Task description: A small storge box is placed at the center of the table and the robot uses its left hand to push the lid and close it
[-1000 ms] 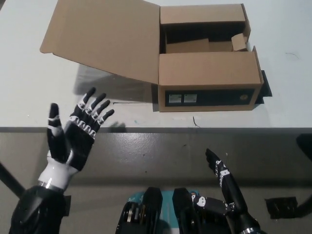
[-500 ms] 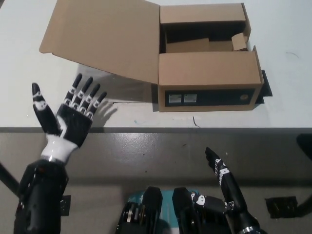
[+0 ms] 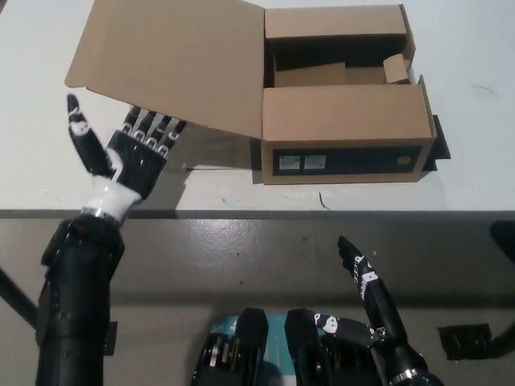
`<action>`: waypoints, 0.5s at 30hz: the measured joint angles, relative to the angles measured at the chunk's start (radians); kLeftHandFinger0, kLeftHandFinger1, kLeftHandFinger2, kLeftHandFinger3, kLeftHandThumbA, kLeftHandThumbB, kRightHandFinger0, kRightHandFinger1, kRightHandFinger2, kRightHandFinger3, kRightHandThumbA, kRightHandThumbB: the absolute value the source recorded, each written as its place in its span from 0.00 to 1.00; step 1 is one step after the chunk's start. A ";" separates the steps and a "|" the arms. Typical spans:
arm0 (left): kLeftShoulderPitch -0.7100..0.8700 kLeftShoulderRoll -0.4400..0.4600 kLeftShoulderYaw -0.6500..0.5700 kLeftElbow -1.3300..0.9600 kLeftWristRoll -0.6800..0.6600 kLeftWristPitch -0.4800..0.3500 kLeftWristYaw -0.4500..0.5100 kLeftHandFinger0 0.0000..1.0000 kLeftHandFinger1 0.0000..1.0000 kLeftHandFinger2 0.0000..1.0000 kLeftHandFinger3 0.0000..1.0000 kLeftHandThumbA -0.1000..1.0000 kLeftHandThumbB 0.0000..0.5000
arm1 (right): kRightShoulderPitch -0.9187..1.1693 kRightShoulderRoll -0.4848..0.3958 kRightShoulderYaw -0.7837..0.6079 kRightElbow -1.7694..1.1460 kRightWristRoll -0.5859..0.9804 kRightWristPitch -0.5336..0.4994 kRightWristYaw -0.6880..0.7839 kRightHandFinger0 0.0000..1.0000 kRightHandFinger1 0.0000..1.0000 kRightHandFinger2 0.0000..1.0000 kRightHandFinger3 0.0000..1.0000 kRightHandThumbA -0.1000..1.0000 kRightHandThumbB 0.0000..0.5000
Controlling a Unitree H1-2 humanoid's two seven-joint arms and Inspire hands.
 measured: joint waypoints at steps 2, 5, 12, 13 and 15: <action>-0.045 0.001 0.001 0.049 0.011 0.000 0.001 1.00 1.00 1.00 1.00 1.00 0.72 | 0.000 0.000 0.000 0.000 0.000 -0.001 0.000 1.00 1.00 1.00 1.00 1.00 0.74; -0.101 0.001 0.001 0.097 0.025 -0.001 0.002 1.00 1.00 1.00 1.00 1.00 0.74 | -0.001 0.000 0.000 0.000 0.000 -0.001 0.000 1.00 1.00 1.00 1.00 1.00 0.75; -0.227 0.000 -0.019 0.152 0.068 -0.003 0.004 1.00 1.00 1.00 1.00 1.00 0.82 | -0.010 0.000 0.000 0.000 0.000 -0.002 0.000 1.00 1.00 1.00 1.00 1.00 0.76; -0.243 0.000 -0.030 0.147 0.078 -0.004 0.004 1.00 1.00 1.00 1.00 1.00 0.83 | -0.012 0.000 0.000 0.000 0.000 -0.003 0.000 1.00 1.00 1.00 1.00 1.00 0.76; -0.261 -0.003 -0.065 0.111 0.107 -0.004 0.007 1.00 1.00 1.00 1.00 1.00 0.81 | -0.014 0.000 0.000 0.000 0.000 -0.003 0.000 1.00 1.00 1.00 1.00 1.00 0.76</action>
